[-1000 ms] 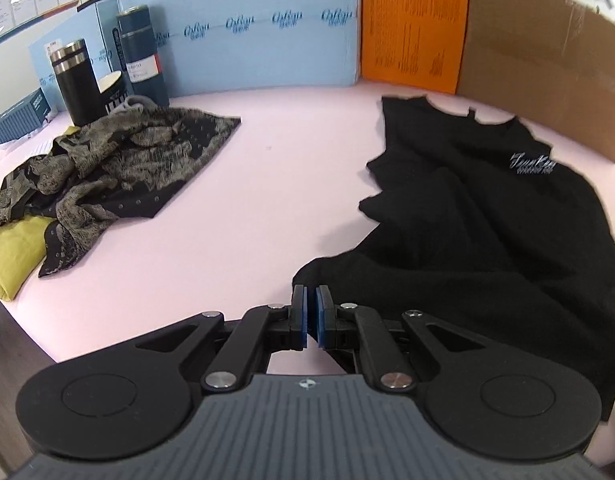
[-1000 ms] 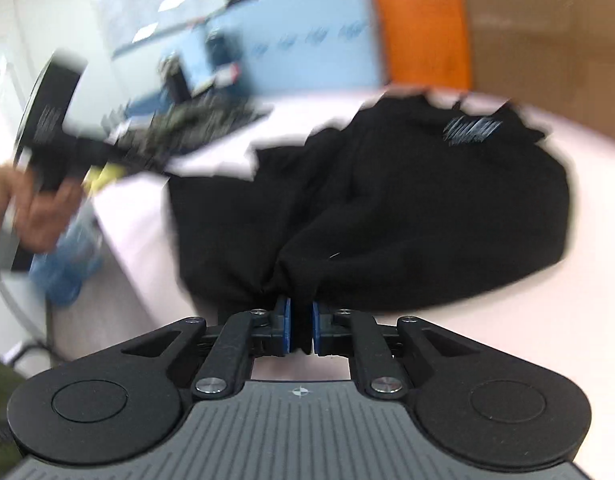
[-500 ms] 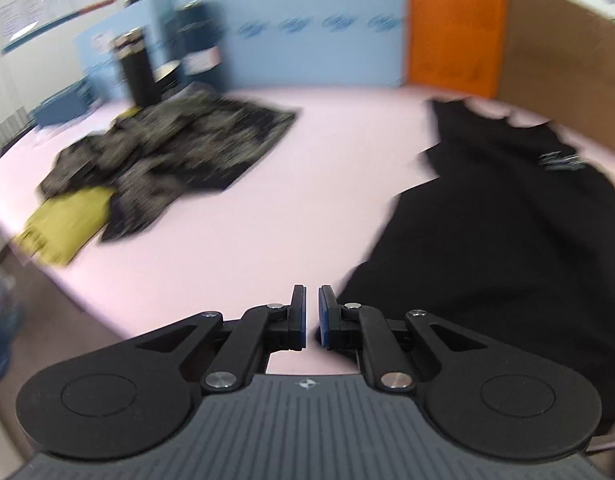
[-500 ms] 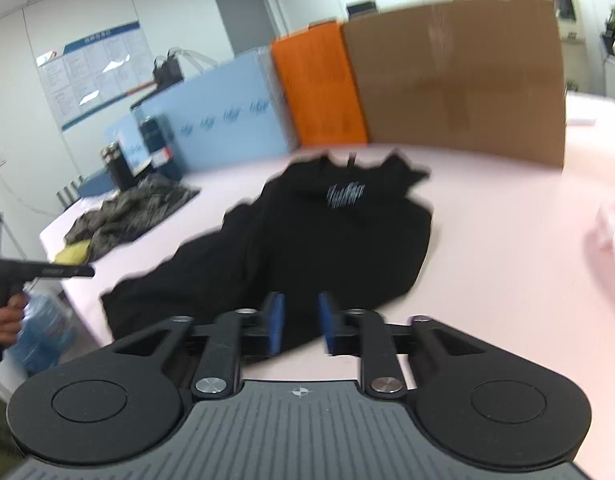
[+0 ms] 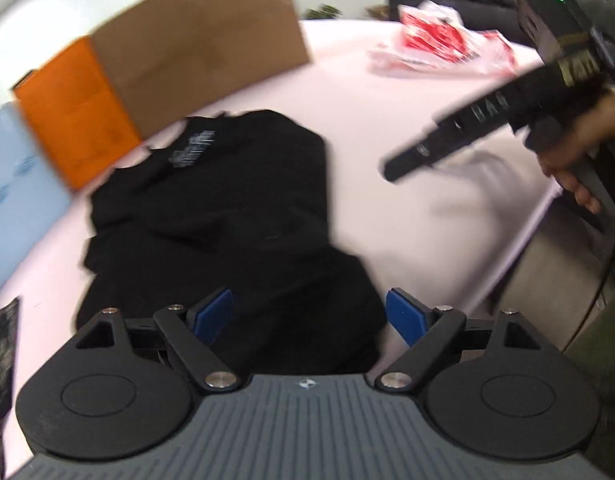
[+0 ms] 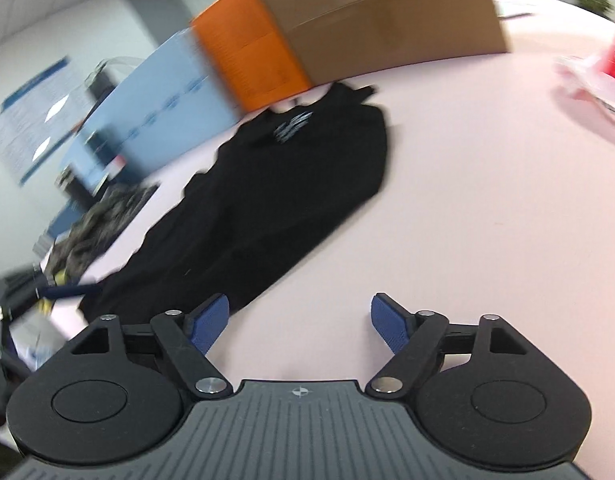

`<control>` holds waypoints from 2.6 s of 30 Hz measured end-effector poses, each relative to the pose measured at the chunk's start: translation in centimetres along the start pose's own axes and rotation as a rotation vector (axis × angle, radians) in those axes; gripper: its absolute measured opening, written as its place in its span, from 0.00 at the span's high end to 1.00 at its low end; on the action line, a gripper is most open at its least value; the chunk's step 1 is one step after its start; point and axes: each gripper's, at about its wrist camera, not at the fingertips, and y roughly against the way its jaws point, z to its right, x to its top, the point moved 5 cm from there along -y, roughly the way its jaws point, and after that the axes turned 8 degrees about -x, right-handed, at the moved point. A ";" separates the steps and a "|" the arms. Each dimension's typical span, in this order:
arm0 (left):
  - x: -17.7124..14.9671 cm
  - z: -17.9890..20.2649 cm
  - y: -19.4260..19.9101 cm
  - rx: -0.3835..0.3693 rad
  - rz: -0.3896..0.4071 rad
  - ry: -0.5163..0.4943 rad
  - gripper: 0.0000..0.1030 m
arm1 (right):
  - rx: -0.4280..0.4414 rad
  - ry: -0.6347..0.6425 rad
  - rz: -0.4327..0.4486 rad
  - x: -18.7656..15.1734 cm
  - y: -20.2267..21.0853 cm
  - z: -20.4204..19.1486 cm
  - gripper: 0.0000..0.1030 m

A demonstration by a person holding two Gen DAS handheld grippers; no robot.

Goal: Fold clothes

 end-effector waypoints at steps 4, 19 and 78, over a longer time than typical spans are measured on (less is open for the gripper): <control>-0.1 -1.4 -1.3 0.028 0.009 0.085 0.96 | -0.029 -0.085 0.053 -0.9 1.7 2.3 0.18; -13.6 -20.1 7.3 0.430 0.036 0.945 0.26 | 0.057 0.008 0.077 -1.4 1.2 -1.2 0.13; -15.2 -17.0 6.7 0.622 0.048 0.691 0.97 | 0.128 -0.119 -0.021 -3.5 4.8 0.4 0.30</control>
